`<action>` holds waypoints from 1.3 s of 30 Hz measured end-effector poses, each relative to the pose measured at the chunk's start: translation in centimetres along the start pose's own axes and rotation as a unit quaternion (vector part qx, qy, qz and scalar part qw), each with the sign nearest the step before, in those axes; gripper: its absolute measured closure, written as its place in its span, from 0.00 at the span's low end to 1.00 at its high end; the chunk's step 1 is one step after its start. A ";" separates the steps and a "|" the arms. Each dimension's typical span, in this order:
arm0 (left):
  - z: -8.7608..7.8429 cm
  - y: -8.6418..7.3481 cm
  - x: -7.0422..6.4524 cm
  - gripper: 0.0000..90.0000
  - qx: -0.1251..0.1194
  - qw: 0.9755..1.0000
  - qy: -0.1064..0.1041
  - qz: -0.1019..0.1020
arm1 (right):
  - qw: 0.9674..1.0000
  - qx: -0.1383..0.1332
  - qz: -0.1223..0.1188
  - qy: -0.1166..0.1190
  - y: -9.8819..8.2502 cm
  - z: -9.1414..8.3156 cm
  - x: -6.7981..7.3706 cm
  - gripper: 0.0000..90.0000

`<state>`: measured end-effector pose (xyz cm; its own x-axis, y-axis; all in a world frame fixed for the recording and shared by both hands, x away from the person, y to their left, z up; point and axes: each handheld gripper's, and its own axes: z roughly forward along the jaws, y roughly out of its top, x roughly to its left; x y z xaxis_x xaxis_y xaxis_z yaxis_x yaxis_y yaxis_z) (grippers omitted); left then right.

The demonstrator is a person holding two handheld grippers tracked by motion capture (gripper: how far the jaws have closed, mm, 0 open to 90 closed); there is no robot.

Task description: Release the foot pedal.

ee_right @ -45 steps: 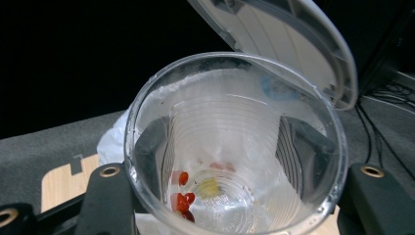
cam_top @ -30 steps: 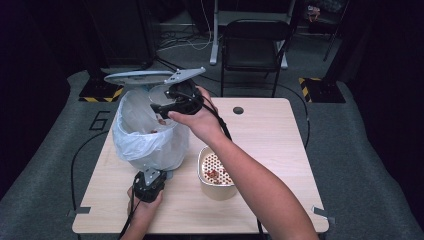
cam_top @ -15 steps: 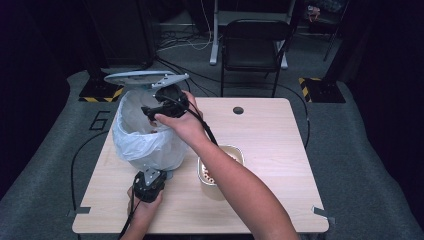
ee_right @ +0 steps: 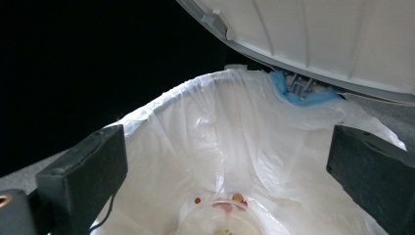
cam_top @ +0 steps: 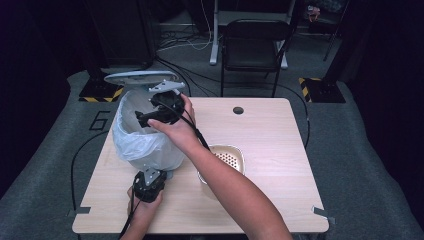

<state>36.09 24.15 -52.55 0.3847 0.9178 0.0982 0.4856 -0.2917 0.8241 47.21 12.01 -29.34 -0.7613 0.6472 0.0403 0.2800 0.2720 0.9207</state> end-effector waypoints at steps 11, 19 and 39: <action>-0.1 -0.1 0.1 0.85 -0.015 1.000 0.000 -0.004 | 1.000 0.006 0.012 -0.003 -2.8 -7.0 -1.8 0.13; -1.2 0.4 1.5 0.58 -0.031 0.998 -0.019 -0.049 | 0.998 0.004 -0.001 -0.060 -5.4 -12.6 -5.9 0.19; -5.2 0.2 3.9 0.40 0.007 0.991 -0.112 -0.078 | 0.992 0.022 0.000 -0.121 -13.0 -18.5 -9.9 0.23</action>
<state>33.62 29.07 -49.14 0.4680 0.8694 -0.1584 0.5634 -0.1555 0.8114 40.31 -11.10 -34.55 -0.6000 0.7978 -0.0600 0.3085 0.2999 0.9027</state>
